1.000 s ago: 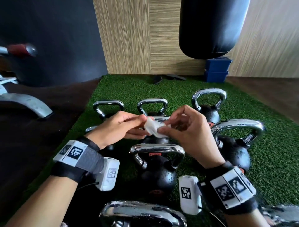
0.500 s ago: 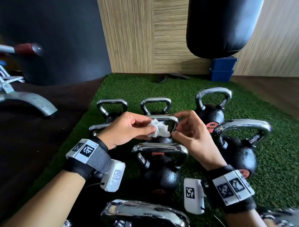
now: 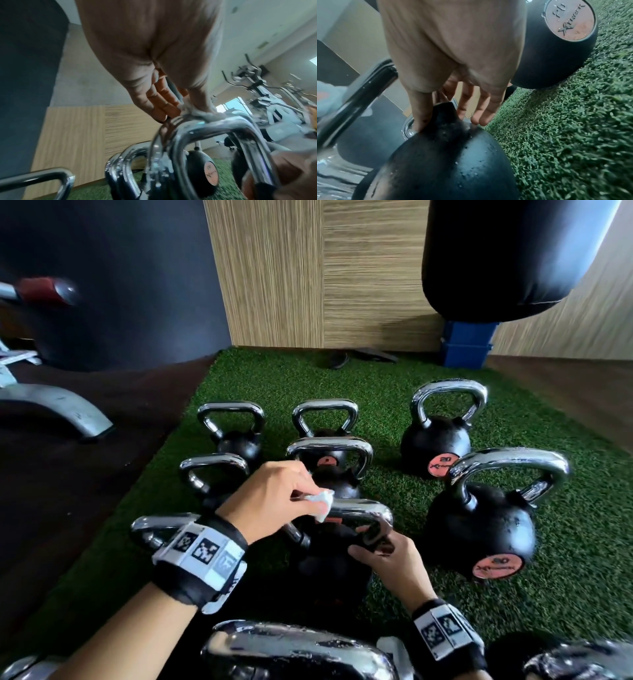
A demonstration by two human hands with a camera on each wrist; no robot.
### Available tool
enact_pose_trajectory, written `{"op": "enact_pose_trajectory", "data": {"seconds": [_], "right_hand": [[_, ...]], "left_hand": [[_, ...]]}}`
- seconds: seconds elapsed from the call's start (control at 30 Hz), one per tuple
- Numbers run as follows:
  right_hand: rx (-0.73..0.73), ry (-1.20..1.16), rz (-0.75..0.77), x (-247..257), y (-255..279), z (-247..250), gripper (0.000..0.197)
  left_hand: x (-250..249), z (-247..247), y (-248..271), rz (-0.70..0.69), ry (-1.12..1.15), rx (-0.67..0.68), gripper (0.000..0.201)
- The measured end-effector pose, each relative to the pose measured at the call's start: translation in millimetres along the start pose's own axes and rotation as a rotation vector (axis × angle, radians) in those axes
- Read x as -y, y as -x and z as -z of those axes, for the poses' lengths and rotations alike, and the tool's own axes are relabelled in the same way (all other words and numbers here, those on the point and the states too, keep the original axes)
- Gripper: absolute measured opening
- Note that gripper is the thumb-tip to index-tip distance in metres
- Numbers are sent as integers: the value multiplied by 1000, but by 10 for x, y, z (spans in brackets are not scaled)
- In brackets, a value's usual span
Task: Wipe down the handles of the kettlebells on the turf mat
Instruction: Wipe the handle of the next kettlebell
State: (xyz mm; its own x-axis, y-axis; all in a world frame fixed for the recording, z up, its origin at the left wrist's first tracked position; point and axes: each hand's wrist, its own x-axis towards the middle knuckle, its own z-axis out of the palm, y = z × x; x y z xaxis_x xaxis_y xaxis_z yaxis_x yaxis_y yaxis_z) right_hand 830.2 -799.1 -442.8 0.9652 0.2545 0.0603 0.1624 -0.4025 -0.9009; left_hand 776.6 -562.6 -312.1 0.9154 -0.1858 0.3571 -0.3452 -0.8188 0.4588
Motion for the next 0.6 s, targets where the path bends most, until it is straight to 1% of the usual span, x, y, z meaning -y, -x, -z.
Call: {"op": "enact_pose_trajectory", "data": {"seconds": [0.07,0.2,0.27,0.3,0.37,0.4,0.5,0.57,0.6], "right_hand": [[-17,15,24,-33,4,-10,28],[-43,14,17,-61,-6,-26,28],[-38,30,25,-81,4,-11,24],[-38,35,31,-80,10,-1,23],[-35,41,40,-68,24,11,24],[-36,39,41,-68,31,9,25],[-46,12,16,-95,39,-1,21],[-46,11,15,-127,41,-10,27],[-43,9,17,-135,43,-9,28]], "left_hand": [[57,36,88,34,18,-60,10],[0,-49,145,-41,-58,-70,4],[75,-44,164,-5,-13,-98,7],[144,-27,199,33,24,-135,9],[272,10,321,131,104,-216,4],[302,16,388,157,154,-245,5],[321,-35,504,143,238,-290,15],[347,-87,503,142,242,-305,14],[379,-116,501,172,272,-319,13]]}}
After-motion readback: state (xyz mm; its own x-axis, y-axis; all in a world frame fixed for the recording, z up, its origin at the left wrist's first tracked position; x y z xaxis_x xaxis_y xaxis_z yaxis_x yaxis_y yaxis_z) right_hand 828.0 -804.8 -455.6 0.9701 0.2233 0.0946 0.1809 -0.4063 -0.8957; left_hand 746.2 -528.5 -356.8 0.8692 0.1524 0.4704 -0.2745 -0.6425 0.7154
